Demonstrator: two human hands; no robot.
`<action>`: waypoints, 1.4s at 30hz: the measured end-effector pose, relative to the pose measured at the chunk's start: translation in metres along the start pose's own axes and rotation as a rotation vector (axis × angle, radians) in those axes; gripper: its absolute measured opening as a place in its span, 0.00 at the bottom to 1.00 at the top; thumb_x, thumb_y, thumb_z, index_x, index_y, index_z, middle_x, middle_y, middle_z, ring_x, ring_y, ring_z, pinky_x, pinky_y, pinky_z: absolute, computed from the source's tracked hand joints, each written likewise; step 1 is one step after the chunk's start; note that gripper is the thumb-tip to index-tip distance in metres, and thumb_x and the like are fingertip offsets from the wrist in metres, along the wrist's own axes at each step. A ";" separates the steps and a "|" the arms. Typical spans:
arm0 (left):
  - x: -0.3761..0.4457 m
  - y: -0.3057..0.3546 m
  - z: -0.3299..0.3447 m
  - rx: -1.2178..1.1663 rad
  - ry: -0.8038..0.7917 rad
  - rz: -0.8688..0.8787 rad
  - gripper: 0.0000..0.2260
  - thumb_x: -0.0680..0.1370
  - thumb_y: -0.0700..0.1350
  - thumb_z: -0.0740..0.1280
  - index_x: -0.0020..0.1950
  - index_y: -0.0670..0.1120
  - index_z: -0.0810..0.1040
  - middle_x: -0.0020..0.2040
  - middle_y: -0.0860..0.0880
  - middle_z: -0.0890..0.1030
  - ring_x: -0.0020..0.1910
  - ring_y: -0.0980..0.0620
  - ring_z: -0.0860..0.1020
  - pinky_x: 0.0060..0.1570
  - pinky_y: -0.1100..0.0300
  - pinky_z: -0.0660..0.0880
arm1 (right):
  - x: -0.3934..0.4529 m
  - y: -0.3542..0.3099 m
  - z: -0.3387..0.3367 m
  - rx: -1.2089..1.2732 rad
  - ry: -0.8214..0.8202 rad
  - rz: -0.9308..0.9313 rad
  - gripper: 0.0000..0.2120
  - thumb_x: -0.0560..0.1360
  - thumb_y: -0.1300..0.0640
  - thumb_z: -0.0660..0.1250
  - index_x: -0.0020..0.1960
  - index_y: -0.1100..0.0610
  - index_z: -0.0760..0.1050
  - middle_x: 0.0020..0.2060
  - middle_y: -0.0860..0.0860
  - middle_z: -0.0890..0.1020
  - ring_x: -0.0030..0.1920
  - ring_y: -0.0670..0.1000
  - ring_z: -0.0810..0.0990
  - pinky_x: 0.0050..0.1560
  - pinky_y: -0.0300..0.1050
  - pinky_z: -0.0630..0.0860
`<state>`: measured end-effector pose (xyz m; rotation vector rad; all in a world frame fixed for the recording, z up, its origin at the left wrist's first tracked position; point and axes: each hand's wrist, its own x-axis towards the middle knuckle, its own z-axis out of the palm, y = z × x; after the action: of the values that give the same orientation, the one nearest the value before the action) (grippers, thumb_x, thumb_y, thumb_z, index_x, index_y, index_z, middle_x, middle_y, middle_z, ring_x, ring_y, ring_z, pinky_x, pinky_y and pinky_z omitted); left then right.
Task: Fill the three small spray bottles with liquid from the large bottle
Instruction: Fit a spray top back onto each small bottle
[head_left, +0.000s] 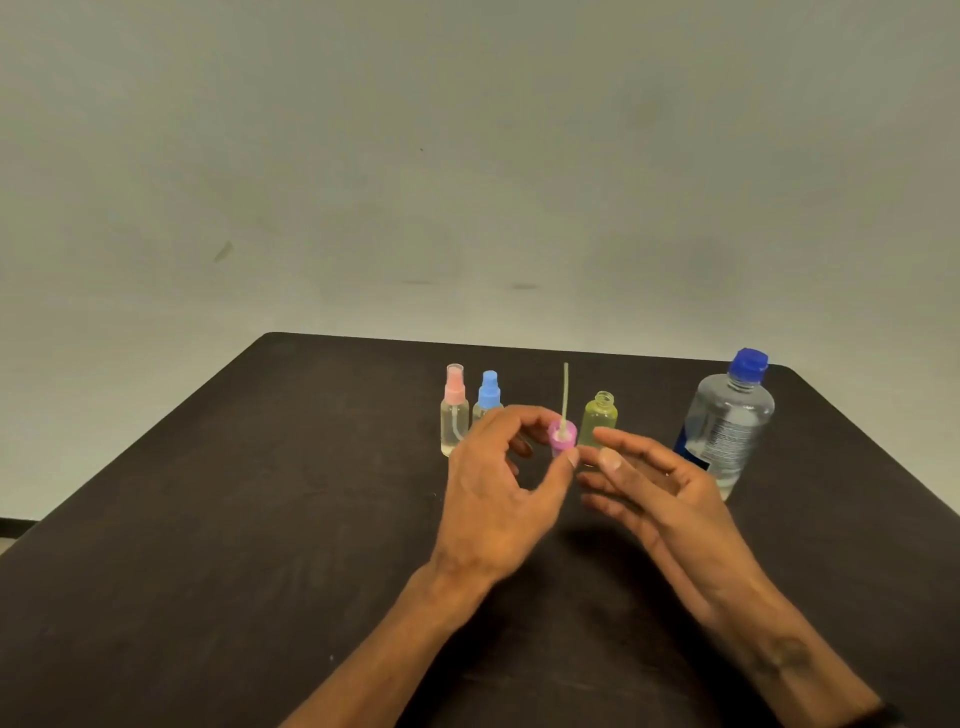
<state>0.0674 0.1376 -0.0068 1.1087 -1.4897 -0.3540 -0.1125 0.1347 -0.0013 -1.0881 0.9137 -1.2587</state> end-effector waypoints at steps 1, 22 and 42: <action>-0.002 0.000 0.002 0.003 -0.034 0.006 0.12 0.77 0.48 0.77 0.58 0.53 0.82 0.51 0.58 0.83 0.51 0.54 0.82 0.47 0.64 0.80 | 0.000 -0.001 0.000 0.073 -0.023 0.043 0.21 0.75 0.59 0.73 0.68 0.59 0.81 0.59 0.59 0.87 0.61 0.58 0.87 0.63 0.54 0.83; -0.010 -0.004 0.011 -0.138 -0.233 -0.077 0.21 0.78 0.51 0.76 0.70 0.56 0.79 0.58 0.57 0.82 0.56 0.54 0.83 0.53 0.57 0.83 | -0.002 -0.008 0.001 0.432 -0.131 0.253 0.14 0.75 0.61 0.70 0.60 0.61 0.86 0.49 0.55 0.88 0.47 0.48 0.88 0.52 0.42 0.86; 0.006 -0.034 0.069 0.243 -0.158 -0.178 0.36 0.77 0.61 0.74 0.80 0.48 0.68 0.69 0.52 0.74 0.46 0.54 0.82 0.56 0.54 0.82 | -0.003 -0.035 -0.019 0.586 -0.059 0.015 0.16 0.74 0.67 0.68 0.61 0.61 0.81 0.55 0.61 0.86 0.43 0.50 0.88 0.47 0.47 0.87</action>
<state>0.0210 0.0908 -0.0467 1.4397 -1.6074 -0.3988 -0.1400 0.1355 0.0272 -0.6454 0.4557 -1.3574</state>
